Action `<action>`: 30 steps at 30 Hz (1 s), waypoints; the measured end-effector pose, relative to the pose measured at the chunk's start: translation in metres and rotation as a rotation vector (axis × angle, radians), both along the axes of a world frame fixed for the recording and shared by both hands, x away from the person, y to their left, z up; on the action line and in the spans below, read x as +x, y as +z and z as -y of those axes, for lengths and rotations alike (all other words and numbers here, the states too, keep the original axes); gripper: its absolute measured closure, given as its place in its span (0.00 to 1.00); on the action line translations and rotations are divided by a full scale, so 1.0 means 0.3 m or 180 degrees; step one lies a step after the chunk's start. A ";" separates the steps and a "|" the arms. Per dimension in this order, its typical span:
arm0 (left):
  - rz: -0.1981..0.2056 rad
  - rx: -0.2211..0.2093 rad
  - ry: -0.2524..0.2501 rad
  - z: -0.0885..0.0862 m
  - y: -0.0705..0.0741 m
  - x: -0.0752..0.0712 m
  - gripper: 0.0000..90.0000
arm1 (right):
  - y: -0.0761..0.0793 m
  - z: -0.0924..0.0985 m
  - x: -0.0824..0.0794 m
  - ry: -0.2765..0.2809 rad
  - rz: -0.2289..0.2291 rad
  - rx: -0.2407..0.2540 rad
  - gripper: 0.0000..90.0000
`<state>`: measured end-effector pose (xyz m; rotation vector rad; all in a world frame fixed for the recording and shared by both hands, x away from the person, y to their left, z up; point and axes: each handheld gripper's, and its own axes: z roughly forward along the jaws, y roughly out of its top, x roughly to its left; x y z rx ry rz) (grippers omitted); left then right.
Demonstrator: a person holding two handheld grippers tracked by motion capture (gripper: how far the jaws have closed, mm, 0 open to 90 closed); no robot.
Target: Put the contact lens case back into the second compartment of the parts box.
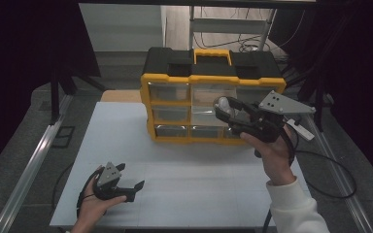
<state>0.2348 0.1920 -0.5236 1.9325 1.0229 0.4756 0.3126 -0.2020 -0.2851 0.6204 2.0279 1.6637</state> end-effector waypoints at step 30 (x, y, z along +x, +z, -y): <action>-0.0004 -0.0002 -0.0007 -0.001 -0.001 0.001 0.08 | 0.062 -0.026 0.100 -0.0180 -0.0069 -0.0024 0.55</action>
